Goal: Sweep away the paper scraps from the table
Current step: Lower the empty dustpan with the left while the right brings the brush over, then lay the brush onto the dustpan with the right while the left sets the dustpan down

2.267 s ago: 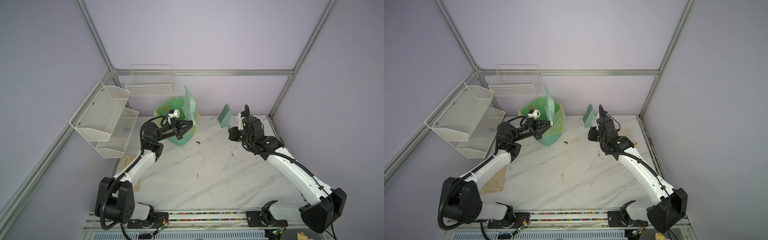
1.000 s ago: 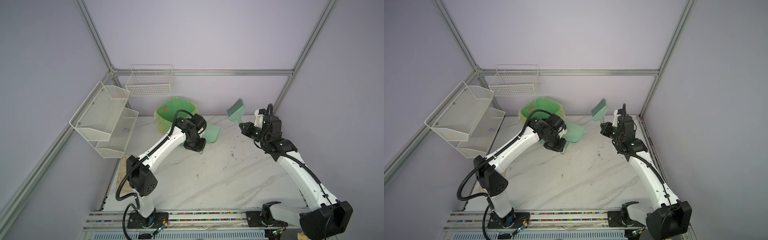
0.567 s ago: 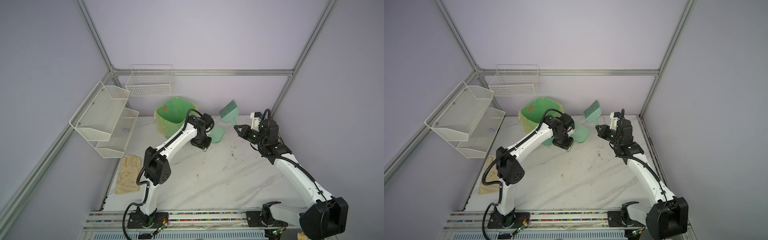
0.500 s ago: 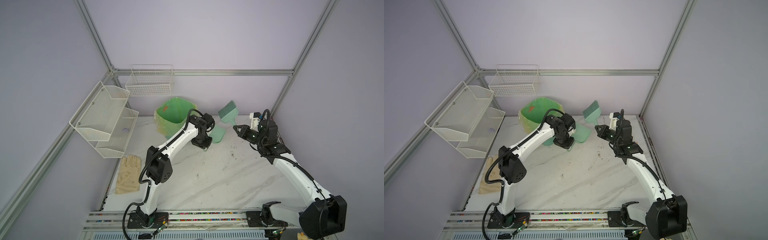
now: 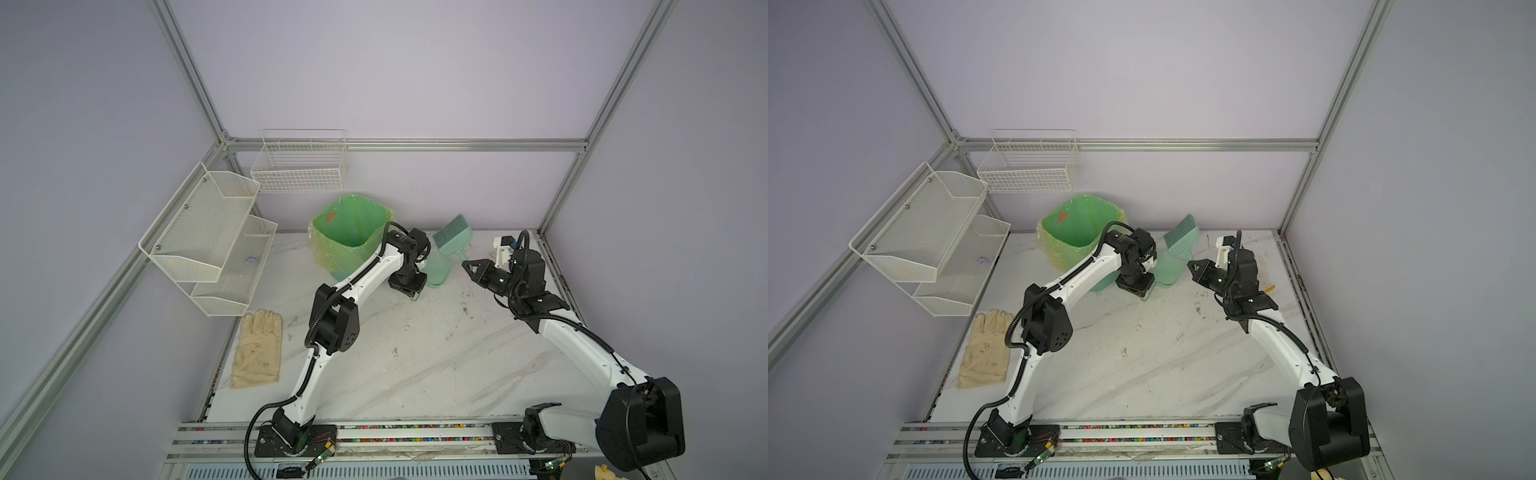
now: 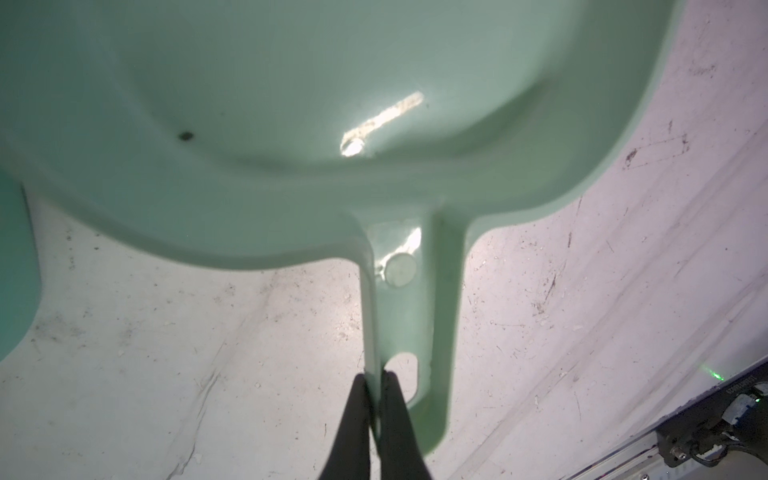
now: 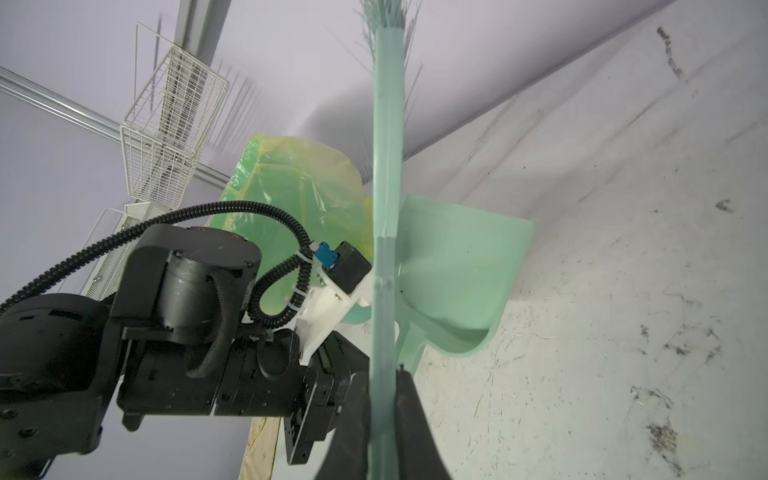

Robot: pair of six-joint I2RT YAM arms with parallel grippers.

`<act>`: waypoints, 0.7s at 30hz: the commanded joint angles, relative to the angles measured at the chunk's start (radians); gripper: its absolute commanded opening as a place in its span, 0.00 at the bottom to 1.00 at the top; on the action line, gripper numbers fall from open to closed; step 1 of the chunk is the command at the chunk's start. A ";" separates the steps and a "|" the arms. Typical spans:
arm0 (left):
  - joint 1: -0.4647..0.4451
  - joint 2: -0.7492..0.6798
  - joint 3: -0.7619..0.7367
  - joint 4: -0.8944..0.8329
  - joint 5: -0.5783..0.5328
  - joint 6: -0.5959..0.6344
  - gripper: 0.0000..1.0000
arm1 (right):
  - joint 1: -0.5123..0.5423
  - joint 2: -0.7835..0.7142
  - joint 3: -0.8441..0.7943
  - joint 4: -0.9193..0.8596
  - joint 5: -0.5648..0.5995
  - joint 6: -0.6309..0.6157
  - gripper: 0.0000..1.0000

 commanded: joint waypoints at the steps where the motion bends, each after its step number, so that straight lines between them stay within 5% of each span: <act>1: 0.011 0.000 0.081 0.059 0.051 0.028 0.00 | -0.005 -0.029 -0.048 0.076 -0.006 0.050 0.00; 21: 0.033 0.089 0.059 0.156 0.132 0.011 0.00 | -0.005 0.167 -0.182 0.348 -0.060 0.218 0.00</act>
